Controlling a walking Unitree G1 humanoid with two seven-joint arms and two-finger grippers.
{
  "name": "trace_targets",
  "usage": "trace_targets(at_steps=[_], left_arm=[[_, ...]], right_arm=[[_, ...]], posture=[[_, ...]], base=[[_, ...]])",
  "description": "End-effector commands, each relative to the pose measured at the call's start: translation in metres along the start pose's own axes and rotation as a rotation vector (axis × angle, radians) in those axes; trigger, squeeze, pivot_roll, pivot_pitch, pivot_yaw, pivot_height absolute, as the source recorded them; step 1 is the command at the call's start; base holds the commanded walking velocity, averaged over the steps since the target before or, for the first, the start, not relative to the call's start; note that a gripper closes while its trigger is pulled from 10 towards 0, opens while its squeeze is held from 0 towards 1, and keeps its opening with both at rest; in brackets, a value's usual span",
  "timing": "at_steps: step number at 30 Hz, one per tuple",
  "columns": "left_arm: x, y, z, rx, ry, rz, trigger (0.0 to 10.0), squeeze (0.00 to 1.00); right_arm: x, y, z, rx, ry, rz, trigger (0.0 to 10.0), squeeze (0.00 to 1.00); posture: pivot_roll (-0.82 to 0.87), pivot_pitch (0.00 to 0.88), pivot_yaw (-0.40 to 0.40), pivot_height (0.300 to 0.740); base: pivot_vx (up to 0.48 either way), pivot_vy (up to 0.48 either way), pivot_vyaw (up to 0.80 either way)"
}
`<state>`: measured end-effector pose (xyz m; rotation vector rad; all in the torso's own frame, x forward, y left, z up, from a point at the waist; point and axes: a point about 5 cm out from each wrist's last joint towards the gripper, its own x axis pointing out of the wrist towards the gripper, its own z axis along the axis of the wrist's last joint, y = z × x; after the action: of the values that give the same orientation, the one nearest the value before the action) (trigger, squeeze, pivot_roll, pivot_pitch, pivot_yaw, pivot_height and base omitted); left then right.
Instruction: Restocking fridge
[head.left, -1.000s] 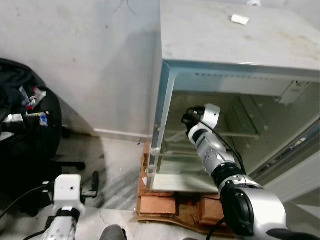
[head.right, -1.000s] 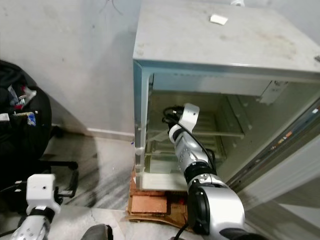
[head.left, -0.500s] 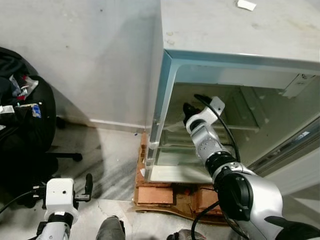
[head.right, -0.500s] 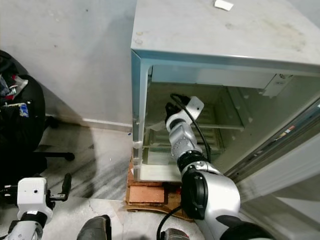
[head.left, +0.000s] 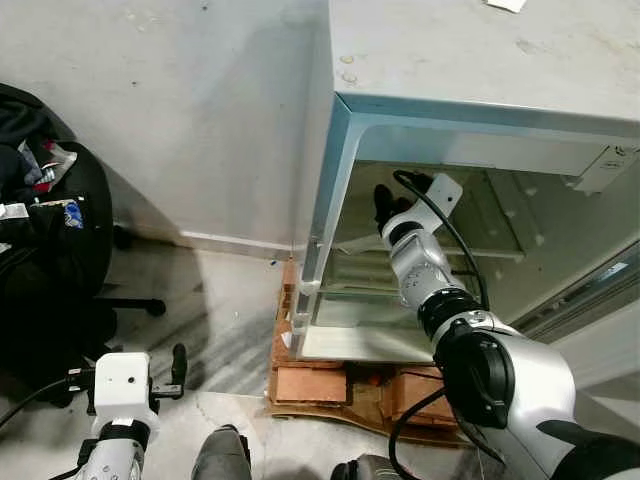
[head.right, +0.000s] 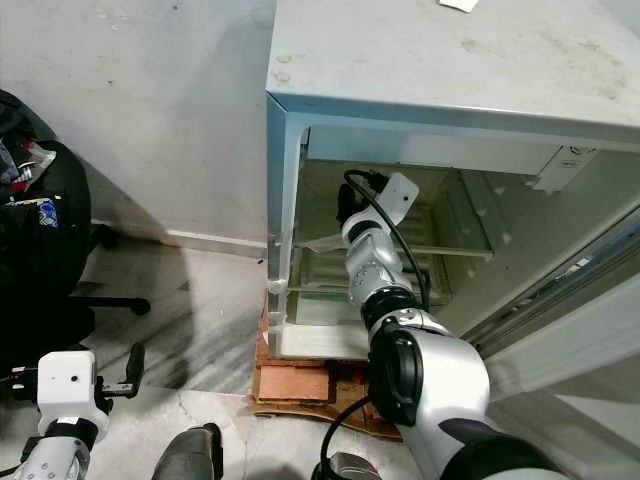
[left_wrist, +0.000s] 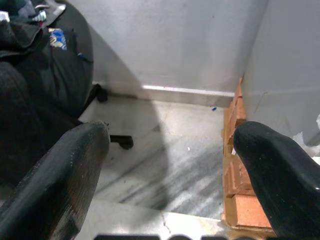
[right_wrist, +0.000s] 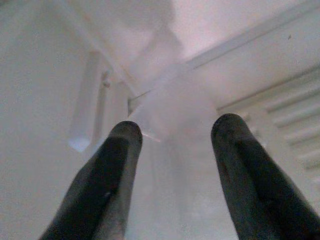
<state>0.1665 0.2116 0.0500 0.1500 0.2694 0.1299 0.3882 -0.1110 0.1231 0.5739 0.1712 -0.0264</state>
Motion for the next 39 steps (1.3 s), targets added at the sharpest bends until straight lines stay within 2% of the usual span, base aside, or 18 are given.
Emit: trace_targets(at_steps=[1,9,16,20,26,27,28,34,39], left_arm=[[-0.001,-0.003,-0.003,-0.001,0.018,0.001,10.0,0.00],[0.006,-0.003,-0.002,0.001,0.010,0.007,10.0,0.00],[0.013,-0.004,0.000,0.008,-0.001,0.013,10.0,0.00],[0.018,0.000,-0.001,0.026,0.004,0.062,10.0,0.00],[0.028,0.003,-0.001,0.023,-0.001,0.071,10.0,0.00],[0.029,0.003,-0.001,0.023,-0.003,0.070,10.0,0.00],[0.033,0.002,0.000,0.022,-0.008,0.068,10.0,0.00],[0.043,-0.003,0.004,0.026,-0.022,0.042,10.0,0.00],[0.048,-0.002,0.004,0.032,-0.019,0.034,10.0,0.00]], right_arm=[[0.001,-0.002,0.004,-0.070,-0.009,-0.003,10.0,1.00],[-0.002,-0.022,0.011,-0.170,-0.037,-0.012,10.0,1.00],[-0.001,-0.026,0.024,-0.209,-0.090,0.018,10.0,1.00],[-0.001,-0.027,0.032,-0.252,-0.126,0.052,10.0,1.00],[-0.009,-0.039,0.025,-0.343,-0.136,0.131,10.0,1.00],[-0.011,-0.041,0.024,-0.361,-0.143,0.148,10.0,0.25],[-0.015,-0.043,0.023,-0.419,-0.173,0.178,10.0,0.00],[-0.032,-0.051,0.016,-0.505,-0.228,0.272,10.0,0.00],[-0.044,-0.063,0.005,-0.490,-0.214,0.259,10.0,0.00]], posture=[[0.20,0.167,-0.132,0.740],[0.19,0.146,-0.129,0.740],[0.18,0.130,-0.127,0.740],[0.18,0.114,-0.131,0.740],[0.16,0.073,-0.130,0.740],[0.16,0.068,-0.127,0.740],[0.15,0.057,-0.120,0.740],[0.12,0.036,-0.100,0.740],[0.10,0.020,-0.081,0.740]], base=[[0.000,0.000,0.00],[0.000,0.000,0.00],[0.000,0.000,0.00],[0.000,0.000,0.00],[0.000,0.000,0.00],[0.000,0.000,0.00],[0.000,0.000,0.00],[-0.181,0.000,0.00],[-0.287,0.000,0.00]])
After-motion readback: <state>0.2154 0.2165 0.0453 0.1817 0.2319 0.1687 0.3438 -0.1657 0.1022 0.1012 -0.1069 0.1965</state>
